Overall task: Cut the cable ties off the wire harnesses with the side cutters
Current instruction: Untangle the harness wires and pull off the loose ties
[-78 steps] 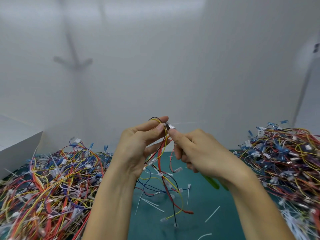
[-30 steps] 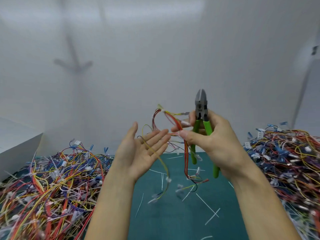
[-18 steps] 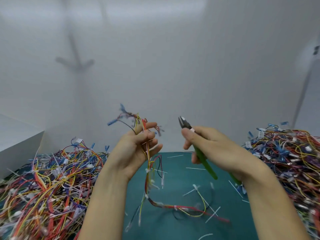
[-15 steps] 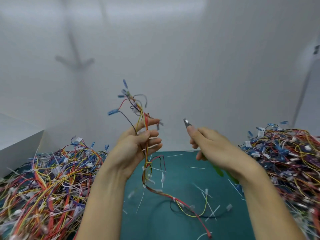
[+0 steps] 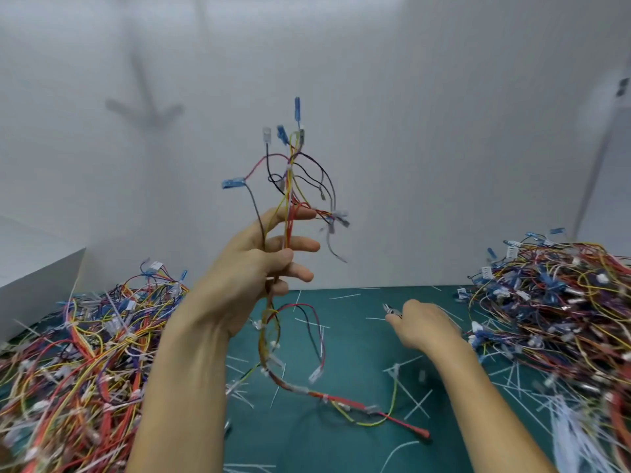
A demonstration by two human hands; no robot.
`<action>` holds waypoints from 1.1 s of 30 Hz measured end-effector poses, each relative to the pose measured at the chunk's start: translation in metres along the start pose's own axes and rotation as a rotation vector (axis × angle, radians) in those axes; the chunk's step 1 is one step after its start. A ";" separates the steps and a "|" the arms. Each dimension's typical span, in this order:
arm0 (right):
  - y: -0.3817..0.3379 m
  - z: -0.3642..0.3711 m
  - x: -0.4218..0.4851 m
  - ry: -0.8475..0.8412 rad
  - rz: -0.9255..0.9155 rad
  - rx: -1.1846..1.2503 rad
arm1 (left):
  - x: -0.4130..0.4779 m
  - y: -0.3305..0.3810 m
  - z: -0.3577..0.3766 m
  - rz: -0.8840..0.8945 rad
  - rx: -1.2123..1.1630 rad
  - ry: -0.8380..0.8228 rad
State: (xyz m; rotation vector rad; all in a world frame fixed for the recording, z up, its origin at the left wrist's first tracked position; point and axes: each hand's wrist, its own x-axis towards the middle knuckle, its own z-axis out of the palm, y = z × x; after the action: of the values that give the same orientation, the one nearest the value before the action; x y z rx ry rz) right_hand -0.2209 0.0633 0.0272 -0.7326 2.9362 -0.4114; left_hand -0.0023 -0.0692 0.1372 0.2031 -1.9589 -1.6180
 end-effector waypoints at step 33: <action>-0.030 0.062 -0.013 0.197 -0.039 -0.278 | -0.001 0.013 0.024 0.052 0.157 0.006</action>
State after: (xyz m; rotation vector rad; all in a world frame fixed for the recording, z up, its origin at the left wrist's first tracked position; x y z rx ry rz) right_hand -0.1864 0.0295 -0.0240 -0.8243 3.2108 -0.0799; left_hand -0.0106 -0.0447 0.1469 0.2160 -2.0709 -1.4302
